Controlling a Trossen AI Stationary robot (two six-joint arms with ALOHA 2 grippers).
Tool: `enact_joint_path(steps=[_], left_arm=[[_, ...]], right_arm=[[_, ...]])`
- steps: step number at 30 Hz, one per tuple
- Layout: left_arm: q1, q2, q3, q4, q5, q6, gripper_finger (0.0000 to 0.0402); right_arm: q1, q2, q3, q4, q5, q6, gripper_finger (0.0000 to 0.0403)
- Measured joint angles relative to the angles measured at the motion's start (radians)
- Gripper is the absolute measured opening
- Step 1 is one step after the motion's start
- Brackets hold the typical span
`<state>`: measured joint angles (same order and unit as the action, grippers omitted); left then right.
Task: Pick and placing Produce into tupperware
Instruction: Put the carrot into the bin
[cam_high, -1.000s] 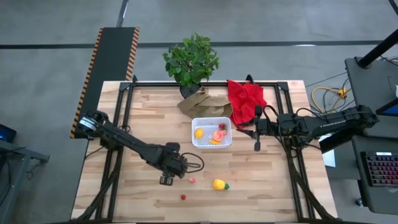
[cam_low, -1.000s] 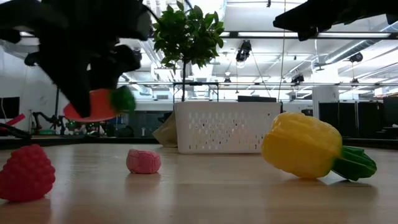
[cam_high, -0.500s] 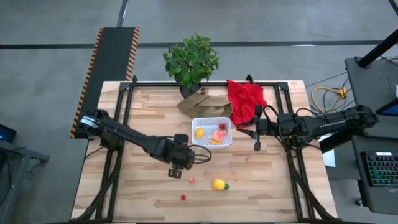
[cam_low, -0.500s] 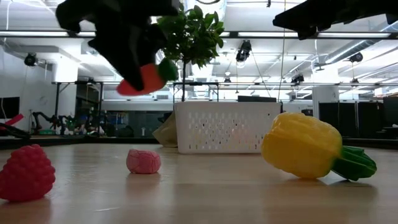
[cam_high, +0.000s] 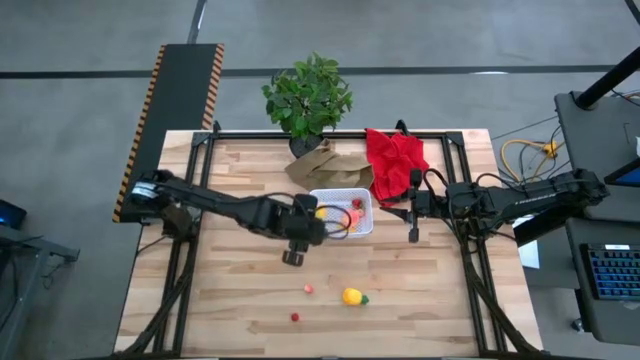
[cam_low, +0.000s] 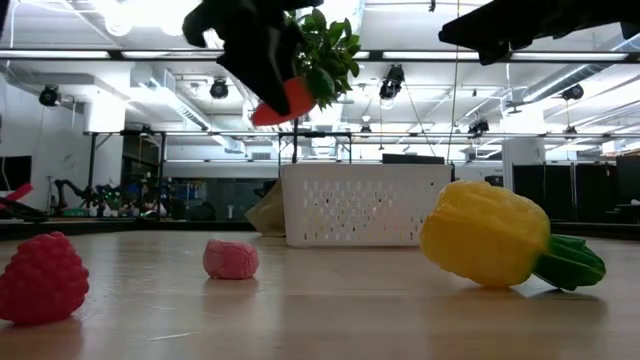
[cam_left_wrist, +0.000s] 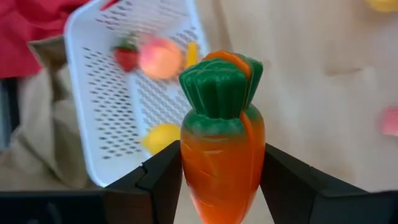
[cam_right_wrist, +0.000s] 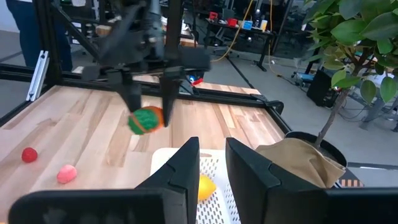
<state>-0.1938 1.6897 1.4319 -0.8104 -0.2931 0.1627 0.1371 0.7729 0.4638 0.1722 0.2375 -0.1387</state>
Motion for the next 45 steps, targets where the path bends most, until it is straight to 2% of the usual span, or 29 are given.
enact_joint_path(steps=[13,19,27,31,45], left_arm=[[0.125,0.003,0.002,0.159,0.004,0.161,0.0177],[0.169,0.003,-0.024,0.264,0.08,0.167,0.0177],[0.216,0.004,-0.084,0.401,0.105,0.189,0.0177],[0.243,0.004,-0.123,0.492,0.154,0.188,0.0177],[0.273,0.09,-0.148,0.549,0.171,0.187,0.0177]], right_arm=[[0.0,0.0,0.0,0.0,0.0,0.0,0.007],[0.0,0.0,0.0,0.0,0.0,0.0,0.007],[0.0,0.0,0.0,-0.001,0.0,-0.001,0.007],[0.0,0.0,0.0,-0.002,0.0,-0.002,0.007],[0.0,0.0,0.0,-0.003,0.0,-0.019,0.007]])
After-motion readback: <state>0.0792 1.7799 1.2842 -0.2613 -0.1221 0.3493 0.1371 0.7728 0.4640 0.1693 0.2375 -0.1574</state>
